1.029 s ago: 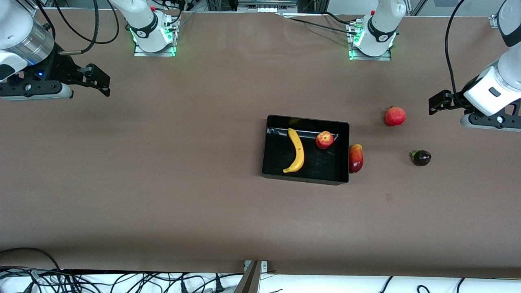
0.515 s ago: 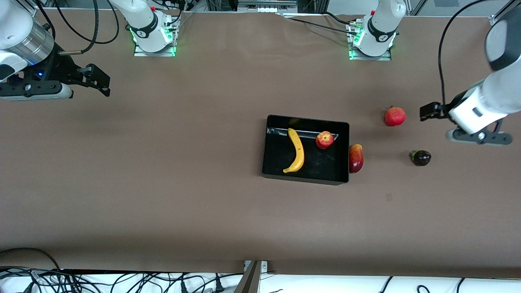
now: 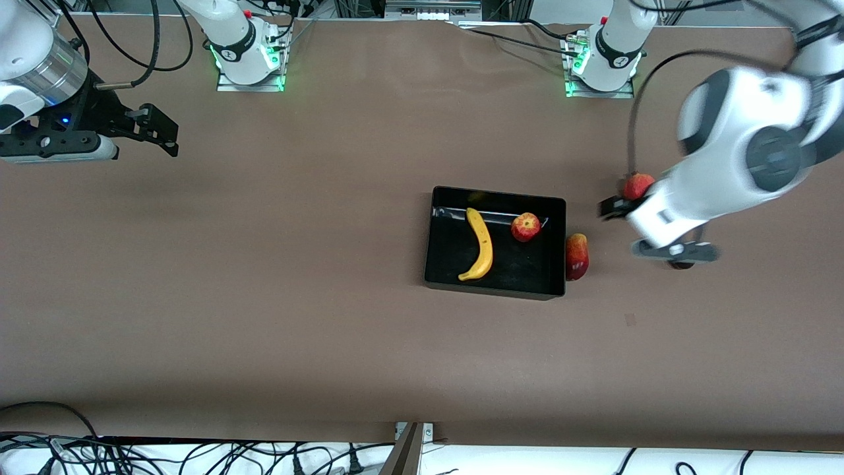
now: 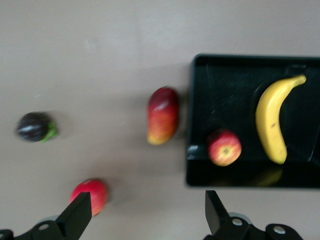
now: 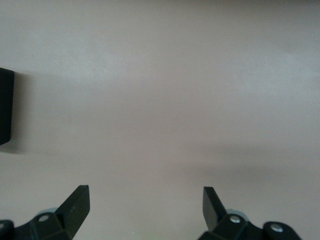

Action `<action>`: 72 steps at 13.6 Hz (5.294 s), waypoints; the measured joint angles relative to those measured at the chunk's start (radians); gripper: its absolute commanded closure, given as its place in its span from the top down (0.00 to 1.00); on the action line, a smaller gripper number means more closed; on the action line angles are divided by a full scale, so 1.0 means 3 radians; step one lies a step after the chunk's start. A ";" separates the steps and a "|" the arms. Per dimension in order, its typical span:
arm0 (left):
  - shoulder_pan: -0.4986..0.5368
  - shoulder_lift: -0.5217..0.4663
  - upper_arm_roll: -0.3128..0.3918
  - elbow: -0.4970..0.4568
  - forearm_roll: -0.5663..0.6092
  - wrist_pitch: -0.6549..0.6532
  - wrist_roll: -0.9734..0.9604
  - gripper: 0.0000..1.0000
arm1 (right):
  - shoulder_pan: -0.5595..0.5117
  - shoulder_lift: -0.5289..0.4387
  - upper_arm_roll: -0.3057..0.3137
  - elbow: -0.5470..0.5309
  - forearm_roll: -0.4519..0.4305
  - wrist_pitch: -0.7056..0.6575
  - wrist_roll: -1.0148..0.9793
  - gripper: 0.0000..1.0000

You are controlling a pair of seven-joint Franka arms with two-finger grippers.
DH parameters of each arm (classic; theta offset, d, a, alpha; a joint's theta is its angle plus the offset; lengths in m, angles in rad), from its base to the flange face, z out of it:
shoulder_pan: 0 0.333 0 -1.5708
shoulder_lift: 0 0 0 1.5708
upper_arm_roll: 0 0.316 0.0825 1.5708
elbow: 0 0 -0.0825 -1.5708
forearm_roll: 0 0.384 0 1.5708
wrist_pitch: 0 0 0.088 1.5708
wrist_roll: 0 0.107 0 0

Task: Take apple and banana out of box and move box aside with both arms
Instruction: 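Reach the left gripper into the black tray over the red apple, then grasp the red apple and lift it out of the tray, then lower the apple beside the mango and open the left gripper, then reach the left gripper into the tray and grasp the yellow banana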

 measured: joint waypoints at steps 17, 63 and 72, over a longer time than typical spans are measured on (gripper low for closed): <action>-0.0820 0.0544 -0.0007 -0.1516 0.0379 0.2275 -0.1027 0.06 | 0.0000 0.0001 -0.0002 0.0000 0.0000 0.0001 0.0000 1.00; -0.0921 0.1115 -0.0258 0.0128 0.0119 0.1159 -0.0748 1.00 | 0.0000 0.0009 -0.0003 0.0000 0.0000 0.0142 0.0000 1.00; -0.1015 0.1227 -0.0255 -0.0509 0.0121 0.2115 -0.0888 0.00 | 0.0000 0.0020 -0.0005 0.0000 0.0000 0.0145 0.0000 1.00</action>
